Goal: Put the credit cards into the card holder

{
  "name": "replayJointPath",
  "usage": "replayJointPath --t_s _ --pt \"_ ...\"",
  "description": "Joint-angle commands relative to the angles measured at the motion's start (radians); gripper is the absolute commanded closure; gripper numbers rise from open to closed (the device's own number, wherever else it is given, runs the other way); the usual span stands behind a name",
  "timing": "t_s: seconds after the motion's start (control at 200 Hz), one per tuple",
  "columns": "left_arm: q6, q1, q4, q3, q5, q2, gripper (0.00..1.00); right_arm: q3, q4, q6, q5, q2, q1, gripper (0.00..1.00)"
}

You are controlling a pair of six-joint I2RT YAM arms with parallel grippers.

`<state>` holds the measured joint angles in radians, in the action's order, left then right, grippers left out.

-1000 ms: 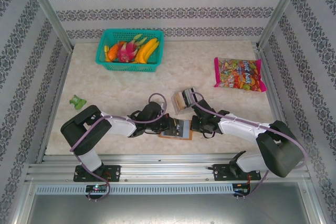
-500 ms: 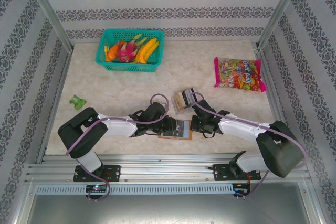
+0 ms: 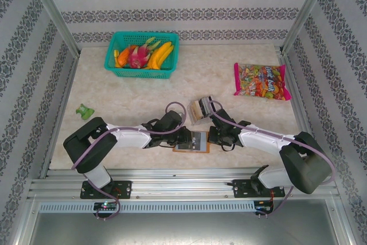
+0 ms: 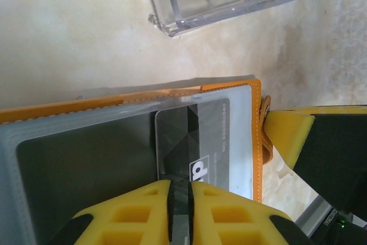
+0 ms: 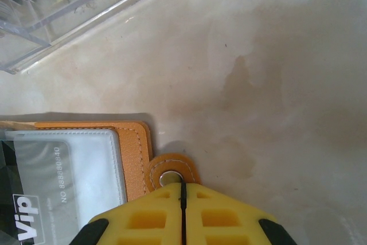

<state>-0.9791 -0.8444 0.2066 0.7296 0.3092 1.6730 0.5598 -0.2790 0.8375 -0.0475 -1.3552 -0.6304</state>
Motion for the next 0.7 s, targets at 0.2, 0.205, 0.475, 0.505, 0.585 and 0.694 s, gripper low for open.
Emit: replayJointPath --t_s 0.2,0.205,0.475,0.505,0.585,0.694 --pt "0.021 -0.039 -0.099 0.047 -0.040 0.016 0.80 -0.023 -0.040 -0.008 -0.030 -0.042 -0.009 0.92" --pt "0.022 -0.039 -0.101 0.047 -0.042 0.014 0.80 -0.023 -0.040 -0.008 -0.030 -0.042 -0.009 0.92" --pt "0.041 -0.042 -0.167 0.044 -0.095 -0.033 0.76 -0.026 -0.050 -0.007 -0.018 -0.033 -0.009 0.91" --pt "0.042 -0.042 -0.168 0.046 -0.094 -0.030 0.75 -0.026 -0.049 -0.005 -0.019 -0.033 -0.009 0.91" --pt "0.046 -0.042 -0.159 0.053 -0.088 -0.023 0.75 -0.026 -0.046 -0.005 -0.020 -0.035 -0.011 0.91" --pt "0.048 -0.045 -0.157 0.061 -0.086 -0.017 0.75 -0.023 -0.047 -0.005 -0.022 -0.033 -0.011 0.91"
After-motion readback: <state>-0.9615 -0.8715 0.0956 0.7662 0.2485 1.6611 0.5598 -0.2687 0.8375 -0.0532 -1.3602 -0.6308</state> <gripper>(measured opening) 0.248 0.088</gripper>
